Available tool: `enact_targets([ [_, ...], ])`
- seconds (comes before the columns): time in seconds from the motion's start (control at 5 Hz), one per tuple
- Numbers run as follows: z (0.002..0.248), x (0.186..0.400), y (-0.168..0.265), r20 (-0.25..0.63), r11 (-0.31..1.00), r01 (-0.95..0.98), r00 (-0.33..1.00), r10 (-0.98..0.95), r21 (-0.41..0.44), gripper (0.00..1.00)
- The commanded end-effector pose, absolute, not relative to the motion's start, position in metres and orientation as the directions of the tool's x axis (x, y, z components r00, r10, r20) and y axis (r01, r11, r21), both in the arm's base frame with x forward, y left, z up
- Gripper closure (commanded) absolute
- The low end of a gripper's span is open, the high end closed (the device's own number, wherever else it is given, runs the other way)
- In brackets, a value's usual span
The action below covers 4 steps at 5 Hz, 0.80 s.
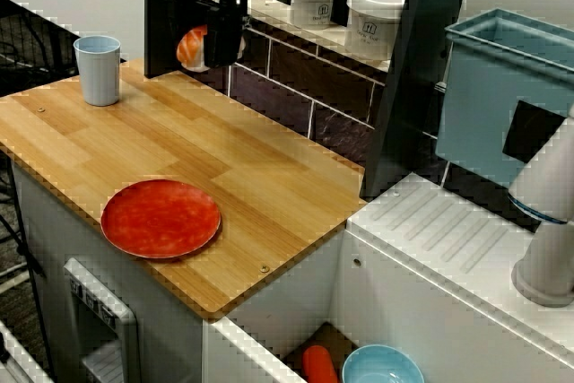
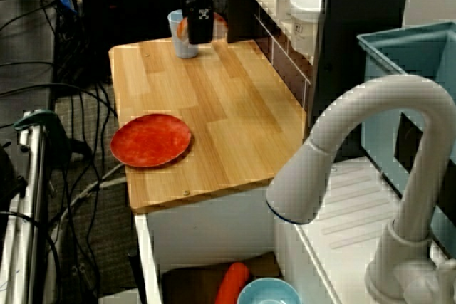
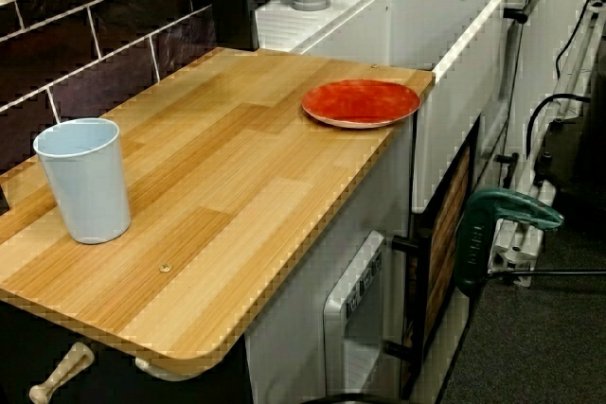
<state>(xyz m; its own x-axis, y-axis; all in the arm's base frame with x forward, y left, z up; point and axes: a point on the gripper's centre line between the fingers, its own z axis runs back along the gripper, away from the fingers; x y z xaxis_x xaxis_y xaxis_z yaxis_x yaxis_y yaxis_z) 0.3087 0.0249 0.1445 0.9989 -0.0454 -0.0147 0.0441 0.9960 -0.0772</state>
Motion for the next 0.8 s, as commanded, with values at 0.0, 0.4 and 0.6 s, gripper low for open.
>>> enact_targets([
  [0.0, 0.189, 0.305, 0.011, 0.060, 0.996, 0.066, 0.996, -0.062, -0.067, 1.00],
  [0.4, 0.203, 0.301, 0.001, 0.047, 0.992, 0.098, 0.994, -0.094, -0.074, 1.00],
  [0.6, 0.211, 0.298, -0.006, 0.055, 0.990, 0.120, 0.992, -0.116, -0.072, 1.00],
])
